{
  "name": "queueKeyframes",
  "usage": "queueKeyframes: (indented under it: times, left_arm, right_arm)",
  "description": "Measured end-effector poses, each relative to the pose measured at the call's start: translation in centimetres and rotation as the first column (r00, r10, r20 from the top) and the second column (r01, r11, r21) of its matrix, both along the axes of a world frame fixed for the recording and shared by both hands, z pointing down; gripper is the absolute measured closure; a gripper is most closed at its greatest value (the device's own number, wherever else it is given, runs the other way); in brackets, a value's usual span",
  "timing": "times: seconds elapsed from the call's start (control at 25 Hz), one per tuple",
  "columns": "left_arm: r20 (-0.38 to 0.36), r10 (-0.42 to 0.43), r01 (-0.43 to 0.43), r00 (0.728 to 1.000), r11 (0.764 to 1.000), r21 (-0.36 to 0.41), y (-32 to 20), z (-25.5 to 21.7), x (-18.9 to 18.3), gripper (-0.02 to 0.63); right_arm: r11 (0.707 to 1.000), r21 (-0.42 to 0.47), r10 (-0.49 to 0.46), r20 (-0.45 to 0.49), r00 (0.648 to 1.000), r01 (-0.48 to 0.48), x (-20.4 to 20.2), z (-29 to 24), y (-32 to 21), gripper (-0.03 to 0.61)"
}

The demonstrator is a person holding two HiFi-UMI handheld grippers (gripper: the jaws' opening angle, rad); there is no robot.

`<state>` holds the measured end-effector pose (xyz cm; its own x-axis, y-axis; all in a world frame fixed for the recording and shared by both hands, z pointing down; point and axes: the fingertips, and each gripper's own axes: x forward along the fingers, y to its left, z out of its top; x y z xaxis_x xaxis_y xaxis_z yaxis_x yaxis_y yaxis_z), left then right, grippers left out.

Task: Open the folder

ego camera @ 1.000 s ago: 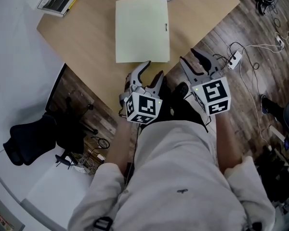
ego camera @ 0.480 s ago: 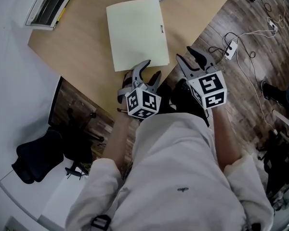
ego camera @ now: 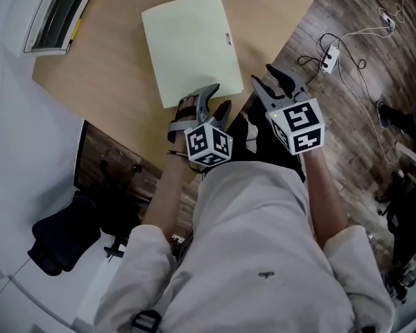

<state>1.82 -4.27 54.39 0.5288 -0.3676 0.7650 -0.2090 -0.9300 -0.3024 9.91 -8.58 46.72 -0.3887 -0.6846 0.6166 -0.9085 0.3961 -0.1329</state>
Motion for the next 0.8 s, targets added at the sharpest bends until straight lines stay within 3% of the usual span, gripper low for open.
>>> queueKeyframes:
  times: [0.56,0.8]
  left_arm:
    - [0.101,0.046,-0.055,0.994,0.994,0.093,-1.0,2.8,-0.6,0.391]
    - [0.155,0.081,-0.108,0.985,0.980,0.169,-1.1,3.2,-0.7,0.391]
  right_arm:
    - [0.999,-0.039,-0.021,-0.005,1.000,0.020,-0.5,1.9,-0.2,0.416]
    - [0.998,-0.050,-0.024,-0.008,1.000,0.024,-0.5,2.4,0.2,0.416]
